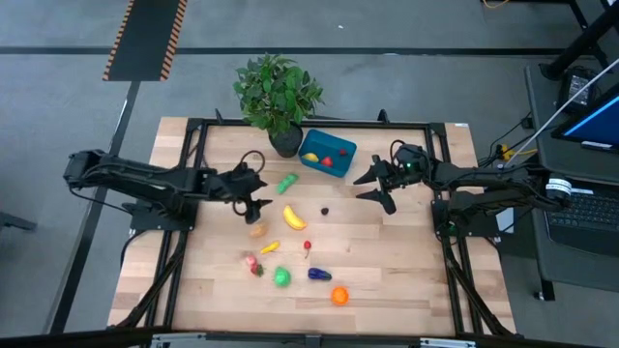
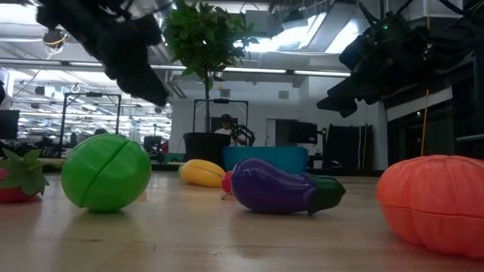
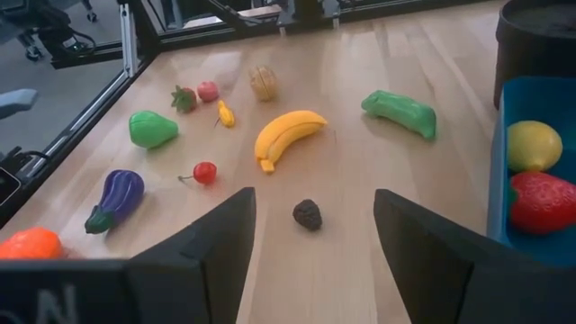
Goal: Pick and placing Produce into tupperware
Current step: Put the green peas into the blue container
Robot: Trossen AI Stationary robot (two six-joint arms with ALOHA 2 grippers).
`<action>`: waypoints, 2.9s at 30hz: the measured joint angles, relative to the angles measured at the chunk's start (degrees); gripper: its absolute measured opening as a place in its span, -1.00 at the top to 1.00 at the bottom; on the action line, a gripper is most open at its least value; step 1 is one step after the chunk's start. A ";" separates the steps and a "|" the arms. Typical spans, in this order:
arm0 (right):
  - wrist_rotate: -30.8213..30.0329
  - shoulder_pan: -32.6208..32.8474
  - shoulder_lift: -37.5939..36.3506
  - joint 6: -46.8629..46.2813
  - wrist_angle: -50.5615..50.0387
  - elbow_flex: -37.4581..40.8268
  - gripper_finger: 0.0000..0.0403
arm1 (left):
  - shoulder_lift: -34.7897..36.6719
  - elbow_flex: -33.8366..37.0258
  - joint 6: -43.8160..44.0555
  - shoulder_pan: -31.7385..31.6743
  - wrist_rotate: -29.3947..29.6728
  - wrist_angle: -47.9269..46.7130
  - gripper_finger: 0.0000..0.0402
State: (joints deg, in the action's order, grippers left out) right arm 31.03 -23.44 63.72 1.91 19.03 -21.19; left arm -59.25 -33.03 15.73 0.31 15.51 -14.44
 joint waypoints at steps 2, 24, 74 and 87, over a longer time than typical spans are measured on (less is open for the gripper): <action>0.00 0.00 0.00 0.05 0.00 0.00 -0.13 | -2.92 -0.02 1.67 -1.41 -0.02 1.18 -0.32; 0.02 0.02 0.00 0.07 -0.07 0.00 -0.13 | -19.91 -0.02 3.20 -11.58 -4.88 15.86 -0.32; 0.04 0.00 0.00 0.08 -0.02 0.00 -0.13 | -36.47 -11.13 3.14 -16.43 -8.83 7.29 -0.04; 0.04 0.01 0.00 -0.10 -0.02 0.00 -0.13 | -38.79 -11.39 3.26 -16.10 -8.82 8.53 0.41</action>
State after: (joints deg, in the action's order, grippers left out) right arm 31.07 -23.43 63.72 1.80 19.00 -21.19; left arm -98.04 -44.42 19.00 -15.79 6.69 -5.91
